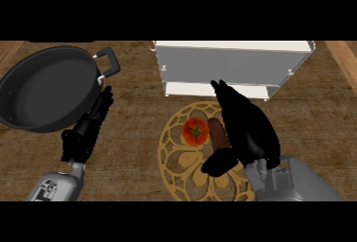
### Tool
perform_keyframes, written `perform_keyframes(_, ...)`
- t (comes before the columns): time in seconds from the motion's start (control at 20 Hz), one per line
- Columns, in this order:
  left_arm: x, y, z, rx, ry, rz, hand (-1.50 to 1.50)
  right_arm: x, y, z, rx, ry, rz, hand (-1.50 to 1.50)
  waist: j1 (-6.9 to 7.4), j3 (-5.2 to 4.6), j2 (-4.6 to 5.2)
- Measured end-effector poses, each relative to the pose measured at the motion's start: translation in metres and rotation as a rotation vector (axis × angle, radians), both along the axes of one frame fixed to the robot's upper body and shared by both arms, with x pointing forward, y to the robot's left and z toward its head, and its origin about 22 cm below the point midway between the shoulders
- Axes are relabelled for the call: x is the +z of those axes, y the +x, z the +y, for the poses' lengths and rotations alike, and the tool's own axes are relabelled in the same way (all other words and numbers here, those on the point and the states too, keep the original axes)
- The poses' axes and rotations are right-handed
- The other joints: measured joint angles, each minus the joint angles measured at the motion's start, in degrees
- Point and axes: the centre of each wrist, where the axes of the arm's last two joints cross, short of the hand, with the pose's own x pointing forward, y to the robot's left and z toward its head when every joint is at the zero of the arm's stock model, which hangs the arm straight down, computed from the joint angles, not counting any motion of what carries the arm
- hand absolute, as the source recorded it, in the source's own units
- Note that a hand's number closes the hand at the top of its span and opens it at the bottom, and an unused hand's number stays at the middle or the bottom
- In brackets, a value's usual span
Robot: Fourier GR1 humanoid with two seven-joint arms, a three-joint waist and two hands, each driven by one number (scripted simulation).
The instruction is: Pick the sweet potato from the placemat and place it in the tiered shelf
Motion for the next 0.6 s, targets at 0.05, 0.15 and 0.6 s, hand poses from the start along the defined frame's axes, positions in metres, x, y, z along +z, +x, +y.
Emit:
perform_keyframes(0.05, -0.001, -0.003, -0.002, -0.001, -0.005, 0.001, 0.00, -0.006, -0.001, -0.002, -0.006, -0.012, 0.009, -1.50, -0.03, 0.00, -0.02)
perform_keyframes(0.15, -0.001, -0.001, -0.003, 0.000, -0.005, -0.001, 0.00, -0.011, 0.004, -0.001, -0.021, -0.015, 0.014, -1.50, -0.05, 0.01, 0.04)
perform_keyframes(0.6, 0.000, 0.007, -0.003, 0.009, -0.001, 0.003, 0.00, -0.025, 0.006, 0.002, -0.038, -0.042, 0.050, -1.50, -0.21, 0.02, 0.07)
